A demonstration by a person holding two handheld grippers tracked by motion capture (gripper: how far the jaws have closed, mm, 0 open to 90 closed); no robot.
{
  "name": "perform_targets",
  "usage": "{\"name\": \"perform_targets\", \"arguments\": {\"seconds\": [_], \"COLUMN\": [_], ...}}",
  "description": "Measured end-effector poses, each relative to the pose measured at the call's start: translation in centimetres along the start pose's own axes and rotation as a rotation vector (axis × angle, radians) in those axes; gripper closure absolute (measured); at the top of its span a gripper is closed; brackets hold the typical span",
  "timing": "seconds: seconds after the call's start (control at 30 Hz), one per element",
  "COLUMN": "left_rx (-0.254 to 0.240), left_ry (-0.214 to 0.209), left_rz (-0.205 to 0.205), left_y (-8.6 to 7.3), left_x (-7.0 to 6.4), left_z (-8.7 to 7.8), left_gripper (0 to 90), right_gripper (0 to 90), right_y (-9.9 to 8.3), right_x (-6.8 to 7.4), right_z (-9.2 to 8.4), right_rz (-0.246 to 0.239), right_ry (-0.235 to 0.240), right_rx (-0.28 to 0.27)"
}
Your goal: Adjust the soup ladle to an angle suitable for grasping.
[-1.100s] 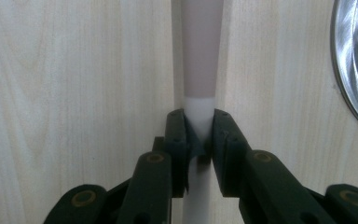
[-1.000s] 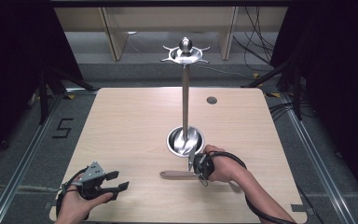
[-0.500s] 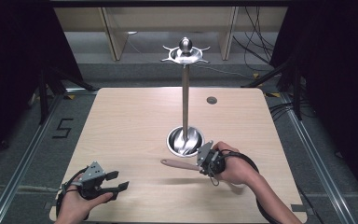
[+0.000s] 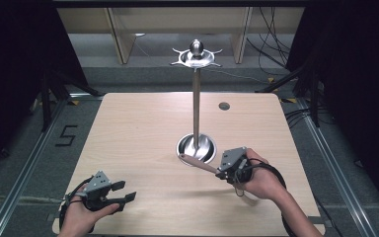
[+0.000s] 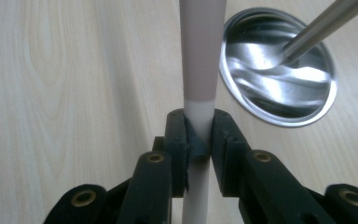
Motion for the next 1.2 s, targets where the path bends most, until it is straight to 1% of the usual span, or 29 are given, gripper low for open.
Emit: {"name": "perform_targets", "arguments": {"seconds": [0.03, 0.1, 0.13, 0.23, 0.27, 0.3, 0.33, 0.37, 0.4, 0.43, 0.47, 0.5, 0.53, 0.57, 0.63, 0.67, 0.73, 0.77, 0.8, 0.87, 0.9, 0.93, 0.97, 1.0, 1.07, 1.1, 1.13, 1.17, 1.2], "left_rx": [0.000, 0.005, 0.002, 0.005, -0.004, -0.005, 0.004, 0.002, 0.002, 0.000, -0.003, -0.003, -0.003, -0.003, -0.003, -0.003, -0.002, -0.002, -0.002, -0.002, -0.002, -0.001, -0.001, -0.001, -0.002, -0.002, -0.004, -0.005, -0.001], "left_ry": [0.000, -0.002, -0.003, -0.003, -0.006, -0.006, -0.005, -0.005, -0.005, -0.005, -0.003, -0.003, -0.003, -0.003, -0.003, -0.003, -0.004, -0.004, -0.003, -0.003, -0.002, -0.003, -0.003, -0.002, 0.000, 0.000, -0.002, -0.002, 0.002], "left_rz": [-0.001, 0.004, -0.001, -0.001, -0.006, -0.009, -0.004, -0.005, -0.005, -0.007, -0.011, -0.011, -0.012, -0.011, -0.012, -0.012, -0.012, -0.012, -0.012, -0.012, -0.013, -0.013, -0.013, -0.013, -0.024, -0.024, -0.032, -0.033, -0.021], "left_y": [0.0, 0.0, 0.0, 0.0, 0.0, 0.0, 0.0, 0.0, 0.0, 0.0, 0.0, 0.0, 0.0, 0.0, 0.0, 0.0, 0.0, 0.0, 0.0, 0.0, 0.0, 0.0, 0.0, 0.0, -0.1, -0.1, -0.1, -0.1, 0.0], "left_x": [0.0, 0.1, 0.0, 0.1, 0.0, 0.0, 0.1, 0.0, 0.1, 0.1, 0.1, 0.1, 0.1, 0.1, 0.1, 0.1, 0.1, 0.1, 0.1, 0.1, 0.1, 0.1, 0.1, 0.1, 0.0, 0.0, 0.0, 0.0, 0.1], "left_z": [0.0, 0.0, 0.0, 0.0, 0.0, 0.1, 0.0, 0.0, 0.0, 0.0, 0.0, 0.0, 0.0, 0.1, 0.1, 0.1, 0.1, 0.1, 0.1, 0.1, 0.1, 0.1, 0.1, 0.1, 0.1, 0.1, 0.1, 0.1, 0.0], "left_gripper": [38.6, 38.5, 38.5, 38.5, 38.5, 38.5, 38.5, 38.5, 38.5, 38.5, 38.5, 38.5, 38.5, 38.5, 38.5, 38.5, 38.5, 38.5, 38.5, 38.5, 38.5, 38.5, 38.5, 38.5, 38.5, 38.5, 38.5, 38.5, 38.5], "right_gripper": [78.3, 78.3, 78.3, 78.3, 78.3, 78.3, 78.3, 78.3, 78.3, 78.4, 78.4, 78.4, 78.4, 78.4, 78.4, 78.4, 78.4, 78.4, 78.4, 78.4, 78.4, 78.5, 78.5, 78.5, 78.5, 78.5, 78.5, 78.5, 78.5], "right_y": [-0.1, -0.3, -0.5, -0.7, -1.0, -1.2, -1.2, -1.2, -1.4, -1.5, -1.7, -1.7, -1.8, -2.0, -2.3, -2.5, -2.6, -2.7, -2.8, -3.1, -3.2, -3.3, -3.4, -3.7, -3.9, -3.9, -4.0, -4.1, -4.1], "right_x": [0.1, -0.1, -0.3, -0.5, -0.7, -0.8, -0.8, -0.9, -1.1, -1.0, -1.3, -1.3, -1.4, -1.5, -1.7, -1.8, -1.9, -2.1, -2.1, -2.3, -2.2, -2.3, -2.4, -2.6, -2.7, -2.8, -2.6, -2.7, -2.8], "right_z": [-0.3, -0.7, -1.0, -1.3, -1.6, -1.8, -1.8, -2.0, -2.2, -2.5, -2.8, -2.8, -2.8, -3.1, -3.3, -3.6, -3.7, -3.8, -3.9, -4.1, -4.2, -4.2, -4.3, -4.4, -4.5, -4.6, -4.7, -4.7, -4.7], "right_rz": [0.036, 0.059, 0.078, 0.098, 0.131, 0.135, 0.135, 0.133, 0.152, 0.173, 0.187, 0.187, 0.181, 0.217, 0.230, 0.264, 0.274, 0.260, 0.288, 0.294, 0.323, 0.318, 0.340, 0.335, 0.358, 0.351, 0.386, 0.378, 0.377], "right_ry": [-0.008, -0.024, -0.040, -0.060, -0.093, -0.106, -0.106, -0.093, -0.123, -0.096, -0.121, -0.121, -0.123, -0.141, -0.152, -0.160, -0.163, -0.166, -0.176, -0.176, -0.182, -0.176, -0.185, -0.185, -0.194, -0.200, -0.199, -0.199, -0.202], "right_rx": [0.005, -0.023, -0.049, -0.069, -0.083, -0.096, -0.096, -0.111, -0.111, -0.123, -0.155, -0.155, -0.170, -0.177, -0.208, -0.225, -0.232, -0.248, -0.250, -0.268, -0.267, -0.273, -0.275, -0.293, -0.304, -0.312, -0.307, -0.317, -0.325]}}
Point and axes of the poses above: each handheld gripper's, and its own axes: z roughly forward along the jaws, y roughly out of its top, x roughly to its left, the point moved 3 cm from there along z, roughly forward along the jaws, and after that the axes turned 9 degrees about -y, right-handed, at the moved point
